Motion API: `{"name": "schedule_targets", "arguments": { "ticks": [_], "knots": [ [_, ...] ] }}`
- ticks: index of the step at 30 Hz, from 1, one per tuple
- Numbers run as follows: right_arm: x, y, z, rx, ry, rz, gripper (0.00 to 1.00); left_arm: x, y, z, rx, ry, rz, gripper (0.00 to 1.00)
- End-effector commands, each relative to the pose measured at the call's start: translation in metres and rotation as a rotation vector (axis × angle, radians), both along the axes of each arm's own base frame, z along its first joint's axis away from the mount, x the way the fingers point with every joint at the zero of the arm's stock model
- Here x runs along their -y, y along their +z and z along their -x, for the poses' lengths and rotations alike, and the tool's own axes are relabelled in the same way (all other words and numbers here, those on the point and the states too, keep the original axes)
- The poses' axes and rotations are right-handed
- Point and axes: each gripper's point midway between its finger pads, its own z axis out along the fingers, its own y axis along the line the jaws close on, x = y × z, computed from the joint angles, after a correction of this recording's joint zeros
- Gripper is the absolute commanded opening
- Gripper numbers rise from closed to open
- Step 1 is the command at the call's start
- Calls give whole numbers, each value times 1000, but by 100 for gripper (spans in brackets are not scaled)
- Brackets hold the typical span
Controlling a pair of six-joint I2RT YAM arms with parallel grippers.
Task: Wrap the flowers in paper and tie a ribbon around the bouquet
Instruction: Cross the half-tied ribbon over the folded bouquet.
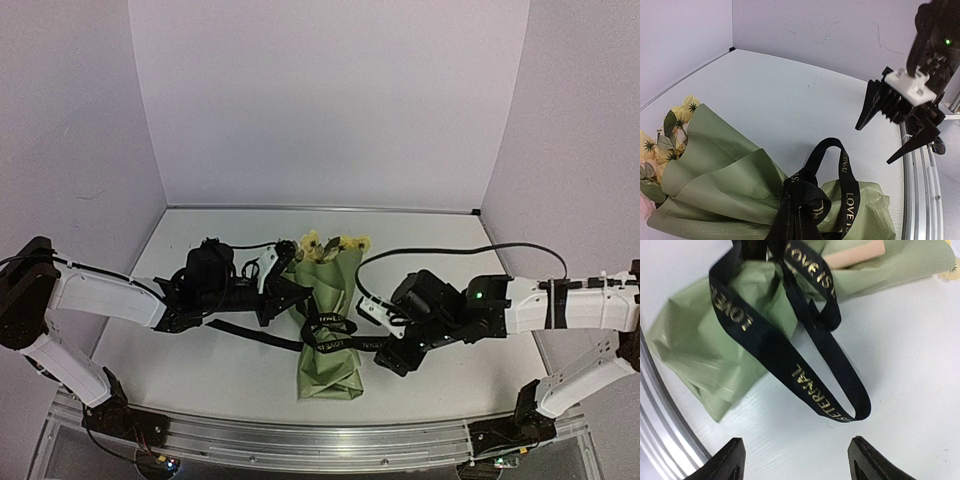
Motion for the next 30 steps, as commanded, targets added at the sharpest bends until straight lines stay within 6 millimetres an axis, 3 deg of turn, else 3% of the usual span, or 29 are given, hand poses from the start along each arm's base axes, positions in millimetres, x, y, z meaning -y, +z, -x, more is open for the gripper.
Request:
{"name": "schedule_targets", "arguments": {
  "ticks": [1,7,15,30],
  "knots": [
    [0,-17,-19,222,224,123,78,1,10,-1,39,-9,15,0],
    [-8,-29,-38,299,263,155,78,1,9,-1,38,-8,9,0],
    [-25,-36,-46,303,282,150,73,2,8,-2,37,-5,11,0],
    [-40,-32,-57,329,234,100,53,2,8,-2,33,-4,12,0]
  ]
}}
